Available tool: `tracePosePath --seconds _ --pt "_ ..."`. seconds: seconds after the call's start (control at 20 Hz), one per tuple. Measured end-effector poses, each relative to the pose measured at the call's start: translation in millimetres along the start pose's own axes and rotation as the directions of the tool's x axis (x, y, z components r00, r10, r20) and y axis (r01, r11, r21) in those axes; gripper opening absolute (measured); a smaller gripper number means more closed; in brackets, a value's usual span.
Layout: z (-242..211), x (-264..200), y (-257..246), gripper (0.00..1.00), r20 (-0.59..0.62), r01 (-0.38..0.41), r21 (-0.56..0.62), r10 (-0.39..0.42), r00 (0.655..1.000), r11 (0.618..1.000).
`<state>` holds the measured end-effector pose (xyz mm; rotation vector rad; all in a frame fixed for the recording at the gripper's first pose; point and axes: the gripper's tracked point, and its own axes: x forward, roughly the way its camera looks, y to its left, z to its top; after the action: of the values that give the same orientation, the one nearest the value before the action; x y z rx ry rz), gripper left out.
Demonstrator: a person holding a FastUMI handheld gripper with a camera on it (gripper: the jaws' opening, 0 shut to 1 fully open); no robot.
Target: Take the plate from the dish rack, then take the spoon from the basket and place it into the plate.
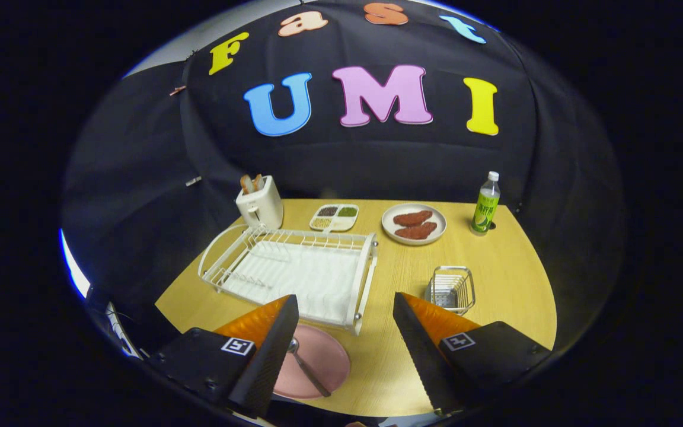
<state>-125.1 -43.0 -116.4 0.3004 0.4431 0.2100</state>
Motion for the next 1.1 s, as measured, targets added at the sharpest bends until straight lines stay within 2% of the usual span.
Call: tracePosePath --seconds 0.3,0.55,0.7,1.1 --pt "79 -32 -19 0.99 0.193 0.119 -0.080 -0.101 0.976 0.990" --pt "134 -66 -30 0.98 0.330 0.197 -0.066 -0.165 0.929 0.978" --pt "146 -76 -36 0.98 0.371 0.231 -0.064 -0.192 0.909 0.971" --pt "136 -75 -46 0.98 0.362 0.255 -0.052 -0.220 0.906 0.965"
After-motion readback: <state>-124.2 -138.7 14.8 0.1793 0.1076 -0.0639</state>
